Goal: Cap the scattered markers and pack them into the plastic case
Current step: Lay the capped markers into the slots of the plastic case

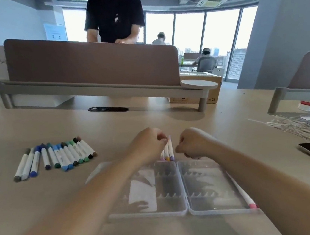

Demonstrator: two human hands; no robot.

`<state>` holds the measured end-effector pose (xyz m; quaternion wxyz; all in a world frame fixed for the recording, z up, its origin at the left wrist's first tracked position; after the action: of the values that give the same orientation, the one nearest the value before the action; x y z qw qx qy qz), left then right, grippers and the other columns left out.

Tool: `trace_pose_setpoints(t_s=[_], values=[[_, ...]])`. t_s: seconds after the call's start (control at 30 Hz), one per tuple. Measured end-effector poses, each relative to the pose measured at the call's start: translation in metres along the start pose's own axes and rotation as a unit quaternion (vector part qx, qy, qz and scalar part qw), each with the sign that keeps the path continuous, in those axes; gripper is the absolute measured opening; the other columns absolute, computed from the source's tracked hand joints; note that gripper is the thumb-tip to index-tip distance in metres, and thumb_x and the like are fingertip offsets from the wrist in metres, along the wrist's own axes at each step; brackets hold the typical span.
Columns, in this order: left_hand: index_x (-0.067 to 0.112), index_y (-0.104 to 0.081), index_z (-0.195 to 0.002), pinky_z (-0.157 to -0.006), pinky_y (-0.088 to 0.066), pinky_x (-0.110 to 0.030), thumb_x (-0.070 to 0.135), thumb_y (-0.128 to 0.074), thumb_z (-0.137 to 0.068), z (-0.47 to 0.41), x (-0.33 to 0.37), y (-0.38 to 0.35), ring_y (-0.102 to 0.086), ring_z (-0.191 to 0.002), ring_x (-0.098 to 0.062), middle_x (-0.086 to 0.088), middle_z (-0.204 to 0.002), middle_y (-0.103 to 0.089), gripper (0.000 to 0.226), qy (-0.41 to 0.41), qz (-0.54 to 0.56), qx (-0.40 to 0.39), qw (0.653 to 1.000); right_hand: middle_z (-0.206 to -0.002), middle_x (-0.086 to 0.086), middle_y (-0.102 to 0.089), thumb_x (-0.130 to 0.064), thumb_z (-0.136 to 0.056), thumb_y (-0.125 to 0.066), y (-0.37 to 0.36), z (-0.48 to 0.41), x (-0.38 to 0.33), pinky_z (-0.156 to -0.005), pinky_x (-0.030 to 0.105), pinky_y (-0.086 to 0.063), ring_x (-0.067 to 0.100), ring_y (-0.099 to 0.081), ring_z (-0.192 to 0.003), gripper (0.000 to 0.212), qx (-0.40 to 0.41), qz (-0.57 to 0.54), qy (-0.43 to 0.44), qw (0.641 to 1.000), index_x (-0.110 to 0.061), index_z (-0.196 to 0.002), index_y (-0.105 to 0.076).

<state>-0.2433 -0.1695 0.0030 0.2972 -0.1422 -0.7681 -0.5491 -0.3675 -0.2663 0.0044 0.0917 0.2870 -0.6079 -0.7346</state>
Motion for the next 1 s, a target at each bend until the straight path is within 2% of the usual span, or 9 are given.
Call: trace_pose_setpoints(t_s=[0.1,0.2,0.4,0.43,0.53,0.6,0.7,0.9,1.0], values=[[0.017,-0.072,-0.102,-0.079,-0.051,-0.031,0.026,-0.055,-0.094,-0.010,-0.020,0.012,-0.064,-0.090,-0.018,-0.001,-0.098,-0.072,0.021,0.027,0.012,0.012,0.999,-0.075,0.009,-0.065,-0.029,-0.090,-0.062,-0.008,-0.028,-0.024,-0.064,0.030,-0.053,0.028,-0.065,-0.069,0.026,0.001,0.022,-0.006,1.000,-0.007,-0.076,-0.063],[0.019,-0.072,-0.104,-0.082,-0.052,-0.032,0.026,-0.053,-0.096,-0.014,-0.030,0.015,-0.064,-0.090,-0.017,0.000,-0.100,-0.072,0.021,0.036,0.007,0.007,0.999,-0.097,0.013,-0.067,-0.036,-0.091,-0.062,-0.016,-0.048,-0.041,-0.087,0.043,-0.056,0.033,-0.067,-0.092,0.032,-0.035,0.077,-0.031,0.996,-0.005,-0.099,-0.065],[0.021,-0.068,-0.111,-0.088,-0.052,-0.035,0.028,-0.051,-0.098,-0.021,-0.041,0.019,-0.063,-0.094,-0.014,0.003,-0.104,-0.070,0.022,0.037,0.029,-0.008,0.999,-0.108,0.010,-0.065,-0.035,-0.092,-0.062,-0.022,-0.070,-0.060,-0.090,0.040,-0.054,0.028,-0.064,-0.096,0.033,-0.068,0.182,-0.068,0.979,-0.008,-0.111,-0.062],[0.021,-0.069,-0.111,-0.088,-0.052,-0.035,0.027,-0.051,-0.098,-0.022,-0.042,0.020,-0.064,-0.094,-0.015,0.002,-0.104,-0.070,0.023,0.037,0.029,-0.005,0.999,-0.108,0.010,-0.064,-0.034,-0.093,-0.060,-0.024,-0.072,-0.063,-0.089,0.040,-0.053,0.028,-0.063,-0.094,0.031,-0.083,0.198,-0.075,0.974,-0.007,-0.109,-0.061],[0.019,-0.071,-0.109,-0.085,-0.053,-0.035,0.024,-0.051,-0.097,-0.021,-0.042,0.020,-0.064,-0.091,-0.016,0.001,-0.100,-0.071,0.023,0.035,0.032,0.007,0.999,-0.090,0.009,-0.059,-0.028,-0.095,-0.055,-0.029,-0.079,-0.068,-0.066,0.034,-0.047,0.024,-0.056,-0.072,0.025,-0.085,0.203,-0.073,0.973,-0.005,-0.086,-0.055],[0.018,-0.071,-0.106,-0.083,-0.054,-0.035,0.023,-0.051,-0.096,-0.017,-0.040,0.019,-0.064,-0.090,-0.017,0.000,-0.098,-0.071,0.023,0.035,0.024,0.011,0.999,-0.079,0.007,-0.056,-0.027,-0.096,-0.050,-0.028,-0.077,-0.073,-0.067,0.034,-0.047,0.021,-0.055,-0.069,0.026,-0.073,0.200,-0.055,0.976,-0.008,-0.079,-0.055],[0.017,-0.071,-0.103,-0.080,-0.051,-0.033,0.023,-0.051,-0.096,-0.012,-0.035,0.020,-0.063,-0.090,-0.018,-0.001,-0.097,-0.070,0.022,0.042,0.015,0.015,0.999,-0.076,0.005,-0.058,-0.030,-0.097,-0.044,-0.015,-0.062,-0.074,-0.080,0.033,-0.054,0.024,-0.058,-0.076,0.033,-0.075,0.165,-0.042,0.983,-0.008,-0.075,-0.056],[0.017,-0.070,-0.098,-0.076,-0.050,-0.032,0.022,-0.051,-0.096,0.000,0.003,0.004,-0.063,-0.086,-0.018,0.000,-0.092,-0.069,0.019,0.019,0.015,-0.008,1.000,-0.067,0.008,-0.060,-0.020,-0.092,-0.051,0.019,0.002,-0.034,-0.056,0.026,-0.043,0.022,-0.052,-0.055,0.027,-0.077,0.044,-0.026,0.996,-0.007,-0.072,-0.064],[0.017,-0.071,-0.097,-0.079,-0.052,-0.035,0.023,-0.053,-0.095,0.009,0.031,-0.013,-0.064,-0.085,-0.021,-0.001,-0.092,-0.071,0.019,-0.006,0.021,-0.033,0.999,-0.059,0.007,-0.055,-0.018,-0.089,-0.051,0.032,0.032,-0.003,-0.048,0.022,-0.038,0.021,-0.048,-0.048,0.028,-0.082,0.051,-0.035,0.995,-0.009,-0.065,-0.060]])
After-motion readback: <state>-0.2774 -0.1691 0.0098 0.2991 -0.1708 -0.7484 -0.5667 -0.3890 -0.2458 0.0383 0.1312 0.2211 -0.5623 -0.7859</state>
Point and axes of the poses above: each hand's wrist, its own z-axis away from the middle knuckle, its own y-axis out of the back of the hand, x = y × z, the point moved 2 cm from there along -z, towards the middle knuckle
